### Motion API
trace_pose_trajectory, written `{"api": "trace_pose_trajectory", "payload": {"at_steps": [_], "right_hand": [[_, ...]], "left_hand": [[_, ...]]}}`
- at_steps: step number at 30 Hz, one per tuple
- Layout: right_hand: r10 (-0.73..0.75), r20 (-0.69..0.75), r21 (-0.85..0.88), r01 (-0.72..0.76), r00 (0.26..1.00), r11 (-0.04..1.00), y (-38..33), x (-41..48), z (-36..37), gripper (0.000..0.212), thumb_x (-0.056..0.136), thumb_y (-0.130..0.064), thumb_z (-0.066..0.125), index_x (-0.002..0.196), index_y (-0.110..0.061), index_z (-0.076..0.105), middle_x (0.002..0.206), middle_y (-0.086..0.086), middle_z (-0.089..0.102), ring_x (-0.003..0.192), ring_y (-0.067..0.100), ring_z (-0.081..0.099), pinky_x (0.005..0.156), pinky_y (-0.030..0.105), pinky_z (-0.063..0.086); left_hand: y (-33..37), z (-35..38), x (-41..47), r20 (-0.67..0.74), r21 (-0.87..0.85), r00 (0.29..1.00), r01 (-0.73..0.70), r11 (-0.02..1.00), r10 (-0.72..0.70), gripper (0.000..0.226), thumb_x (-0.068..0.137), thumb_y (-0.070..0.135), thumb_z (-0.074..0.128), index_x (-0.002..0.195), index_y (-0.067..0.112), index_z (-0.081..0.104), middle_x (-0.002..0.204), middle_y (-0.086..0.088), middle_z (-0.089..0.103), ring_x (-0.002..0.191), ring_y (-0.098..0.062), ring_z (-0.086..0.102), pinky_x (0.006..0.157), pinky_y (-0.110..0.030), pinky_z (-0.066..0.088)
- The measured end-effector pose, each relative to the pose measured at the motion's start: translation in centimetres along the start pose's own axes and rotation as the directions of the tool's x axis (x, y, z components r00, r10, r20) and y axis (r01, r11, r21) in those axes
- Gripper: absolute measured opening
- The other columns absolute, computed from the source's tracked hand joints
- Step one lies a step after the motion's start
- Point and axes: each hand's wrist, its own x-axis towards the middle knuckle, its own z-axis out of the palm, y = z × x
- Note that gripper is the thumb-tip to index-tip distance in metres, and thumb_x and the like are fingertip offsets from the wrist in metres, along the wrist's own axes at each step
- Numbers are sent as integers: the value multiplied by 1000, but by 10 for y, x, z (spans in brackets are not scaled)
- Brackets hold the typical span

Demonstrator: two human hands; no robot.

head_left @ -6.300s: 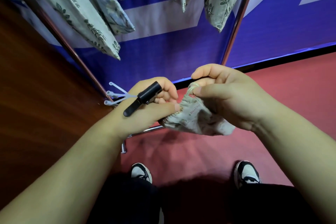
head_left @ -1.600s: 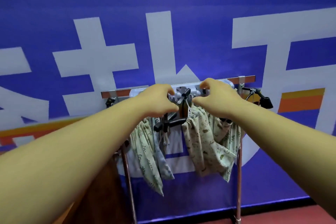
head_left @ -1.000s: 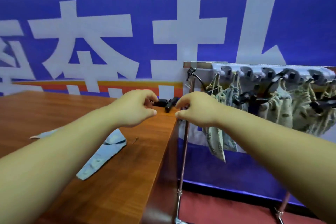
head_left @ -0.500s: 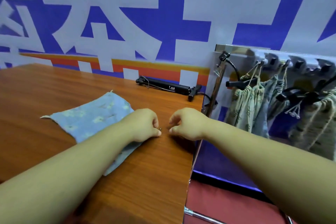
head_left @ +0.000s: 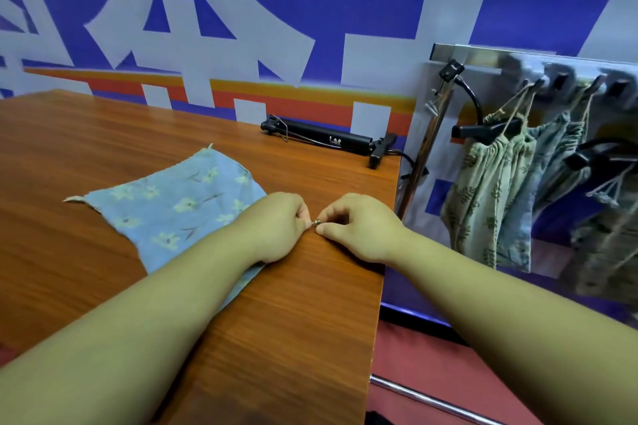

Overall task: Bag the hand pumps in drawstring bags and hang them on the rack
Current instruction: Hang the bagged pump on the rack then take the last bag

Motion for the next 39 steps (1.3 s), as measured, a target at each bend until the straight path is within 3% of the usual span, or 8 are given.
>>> {"api": "trace_pose_trajectory", "payload": {"at_steps": [6, 9, 17, 22, 27, 31, 34, 39], "right_hand": [[34, -61, 85, -29, 998, 996, 0, 1, 5, 26, 98, -49, 51, 102, -36, 73, 101, -17, 71, 96, 5, 62, 86, 37, 53], [51, -64, 89, -45, 997, 995, 3, 2, 5, 27, 99, -49, 48, 100, -36, 71, 98, -17, 71, 93, 5, 62, 84, 38, 53], [48, -134, 149, -27, 990, 989, 4, 0, 5, 21, 102, -42, 46, 86, -37, 59, 91, -14, 66, 89, 7, 59, 82, 34, 49], [30, 10, 193, -31, 1000, 981, -3, 6, -12, 22, 102, -32, 50, 93, -27, 70, 81, -9, 73, 74, 5, 69, 79, 31, 57], [8, 122, -64, 0, 993, 998, -2, 33, -32, 22, 101, -28, 51, 99, -22, 72, 92, -8, 70, 86, 11, 64, 78, 29, 50], [82, -6, -48, -82, 997, 995, 20, 59, -41, 28, 104, -22, 35, 96, -13, 60, 89, 0, 60, 88, 21, 55, 71, 33, 41], [102, -165, -30, -108, 981, 994, 31, 89, -47, 39, 106, -38, 34, 87, -10, 53, 82, 4, 56, 78, 24, 53, 67, 38, 38], [127, -231, -316, -198, 965, 928, 57, 150, -58, 42, 92, -55, 55, 91, -15, 43, 89, 7, 50, 74, 26, 47, 63, 37, 38]], "left_hand": [[-6, 4, 3, -66, -139, 997, -57, 989, 49, 13, 99, 27, 59, 87, 27, 62, 69, 3, 65, 63, -14, 61, 61, -35, 52], [-2, 5, 4, -101, -239, 993, -77, 968, 54, 12, 98, 24, 63, 86, 27, 66, 72, 5, 66, 56, -10, 58, 57, -29, 47], [-1, 6, 7, -200, -288, 980, -59, 956, 0, 11, 95, 24, 68, 88, 32, 71, 83, 9, 69, 80, -7, 64, 69, -21, 46], [2, 5, 10, -240, -254, 970, -87, 963, 25, 16, 95, 23, 66, 84, 33, 69, 81, 13, 68, 77, -3, 62, 66, -19, 44], [-2, 7, 21, -303, -293, 953, -98, 951, 4, 9, 96, 23, 65, 93, 30, 68, 82, 10, 67, 78, -6, 61, 70, -23, 48], [-10, 2, 36, -236, -406, 967, -5, 914, -100, 4, 95, 24, 65, 95, 27, 68, 83, 3, 70, 82, -14, 66, 78, -30, 53], [-6, -15, 60, -187, -309, 982, -19, 951, -41, 4, 95, 27, 66, 94, 25, 69, 83, 6, 67, 79, -14, 63, 75, -31, 52], [-16, -6, 91, -258, -362, 960, 7, 932, -108, 7, 96, 29, 62, 97, 26, 68, 77, 10, 59, 74, -13, 58, 66, -29, 42]]}}
